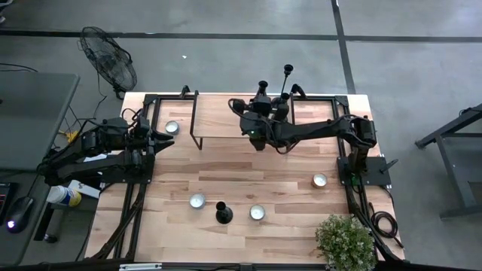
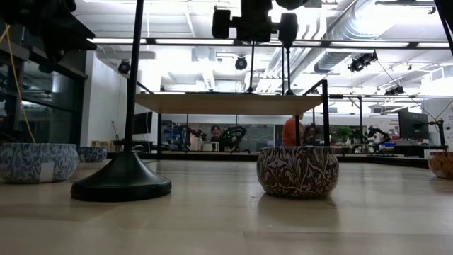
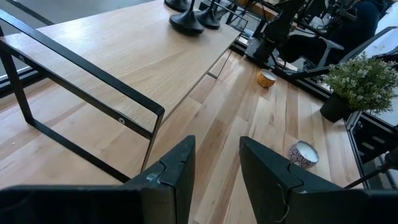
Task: Pick & Place candle stick holders
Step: Put the black candle holder on the shelf
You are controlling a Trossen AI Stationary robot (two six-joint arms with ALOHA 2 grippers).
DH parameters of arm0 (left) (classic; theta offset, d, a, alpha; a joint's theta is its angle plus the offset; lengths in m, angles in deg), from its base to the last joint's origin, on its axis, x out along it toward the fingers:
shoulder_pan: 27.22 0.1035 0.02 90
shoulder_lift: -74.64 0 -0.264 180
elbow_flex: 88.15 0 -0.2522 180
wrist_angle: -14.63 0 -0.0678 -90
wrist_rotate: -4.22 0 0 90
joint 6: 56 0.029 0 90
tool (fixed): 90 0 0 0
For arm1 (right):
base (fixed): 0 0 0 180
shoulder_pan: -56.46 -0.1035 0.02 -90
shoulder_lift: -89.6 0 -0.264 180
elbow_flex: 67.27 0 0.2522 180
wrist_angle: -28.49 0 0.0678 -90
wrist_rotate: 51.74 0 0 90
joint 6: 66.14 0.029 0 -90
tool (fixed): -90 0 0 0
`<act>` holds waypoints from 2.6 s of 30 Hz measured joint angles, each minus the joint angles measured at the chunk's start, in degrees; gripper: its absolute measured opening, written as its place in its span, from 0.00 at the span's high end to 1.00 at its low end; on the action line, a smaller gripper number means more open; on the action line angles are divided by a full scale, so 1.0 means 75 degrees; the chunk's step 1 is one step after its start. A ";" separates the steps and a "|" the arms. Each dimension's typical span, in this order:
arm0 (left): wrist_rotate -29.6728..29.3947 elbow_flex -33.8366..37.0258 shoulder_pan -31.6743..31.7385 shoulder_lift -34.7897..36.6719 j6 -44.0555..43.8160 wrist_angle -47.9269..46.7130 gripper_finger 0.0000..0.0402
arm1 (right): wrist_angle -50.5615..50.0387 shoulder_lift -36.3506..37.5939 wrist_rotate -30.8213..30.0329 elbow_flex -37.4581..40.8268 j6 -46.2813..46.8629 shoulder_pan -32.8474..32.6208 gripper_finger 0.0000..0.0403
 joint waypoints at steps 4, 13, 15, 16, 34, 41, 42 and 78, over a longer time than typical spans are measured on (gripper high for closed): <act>0.0000 0.0000 0.0002 0.0000 0.0000 0.0000 0.70 | -0.0251 0.0000 0.0008 0.0000 0.0352 0.0082 0.93; 0.0000 0.0000 0.0000 0.0000 0.0000 0.0000 0.70 | -0.0682 0.0009 0.0007 0.0000 0.0614 0.0322 0.93; 0.0000 0.0000 0.0002 0.0000 0.0000 0.0000 0.70 | -0.0715 0.0012 0.0004 0.0000 0.0543 0.0336 0.93; 0.0000 0.0000 0.0002 0.0000 0.0000 0.0000 0.70 | -0.0716 0.0012 0.0004 0.0000 0.0485 0.0336 0.93; 0.0000 0.0000 0.0000 0.0000 0.0000 0.0000 0.70 | -0.0711 0.0012 0.0005 0.0000 0.0149 0.0178 0.93; 0.0000 0.0000 0.0000 0.0000 0.0000 0.0000 0.70 | -0.0707 0.0012 0.0004 0.0001 0.0136 0.0170 0.93; 0.0000 0.0000 0.0000 0.0000 0.0000 0.0000 0.70 | -0.0710 0.0012 0.0005 0.0003 0.0136 0.0155 0.93; 0.0000 0.0000 0.0000 0.0002 0.0000 0.0000 0.70 | -0.1006 -0.0003 0.0278 -0.0312 -0.0228 0.0190 0.93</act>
